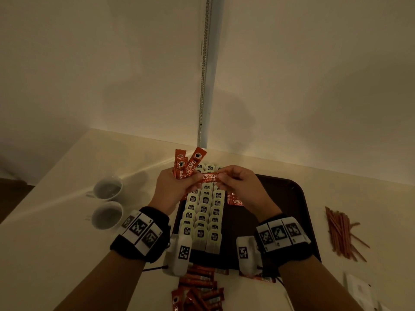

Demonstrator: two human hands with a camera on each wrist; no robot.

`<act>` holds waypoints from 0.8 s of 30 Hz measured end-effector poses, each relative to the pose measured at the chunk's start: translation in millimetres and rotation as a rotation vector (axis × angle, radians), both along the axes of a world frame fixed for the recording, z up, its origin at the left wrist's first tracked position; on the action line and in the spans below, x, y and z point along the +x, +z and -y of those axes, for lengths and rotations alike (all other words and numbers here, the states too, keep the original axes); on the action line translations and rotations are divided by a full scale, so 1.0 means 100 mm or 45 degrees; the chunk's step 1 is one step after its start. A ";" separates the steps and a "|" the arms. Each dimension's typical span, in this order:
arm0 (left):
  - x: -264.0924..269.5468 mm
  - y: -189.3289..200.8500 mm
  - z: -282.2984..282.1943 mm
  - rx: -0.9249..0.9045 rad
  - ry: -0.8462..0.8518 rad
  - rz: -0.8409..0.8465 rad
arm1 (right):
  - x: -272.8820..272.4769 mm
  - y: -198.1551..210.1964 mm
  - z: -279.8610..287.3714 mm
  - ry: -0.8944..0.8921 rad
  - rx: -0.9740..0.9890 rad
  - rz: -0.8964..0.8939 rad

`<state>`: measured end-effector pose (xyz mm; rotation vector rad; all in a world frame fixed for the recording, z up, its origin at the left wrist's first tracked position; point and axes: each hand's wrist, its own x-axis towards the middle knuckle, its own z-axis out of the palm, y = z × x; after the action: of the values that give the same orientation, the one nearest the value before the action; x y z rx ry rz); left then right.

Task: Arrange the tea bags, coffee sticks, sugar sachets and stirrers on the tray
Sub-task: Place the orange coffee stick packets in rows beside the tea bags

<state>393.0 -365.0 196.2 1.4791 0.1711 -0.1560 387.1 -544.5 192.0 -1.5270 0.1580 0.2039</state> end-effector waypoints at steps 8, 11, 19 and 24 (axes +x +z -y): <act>0.00 -0.04 -0.03 0.074 -0.041 -0.016 | -0.01 0.08 0.18 0.054 -0.343 0.092; 0.00 -0.12 -0.08 0.098 -0.069 -0.041 | 0.01 0.01 0.35 0.068 -0.431 0.093; -0.02 -0.34 -0.29 0.160 -0.028 -0.279 | -0.05 -0.82 1.04 -0.072 -0.946 -0.169; -0.02 -0.38 -0.28 0.142 -0.014 -0.365 | -0.16 -1.21 1.08 -0.025 -1.037 -0.361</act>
<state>390.6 -337.0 158.4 1.5646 0.4082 -0.3729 371.0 -652.5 70.8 -2.2986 0.5287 0.3683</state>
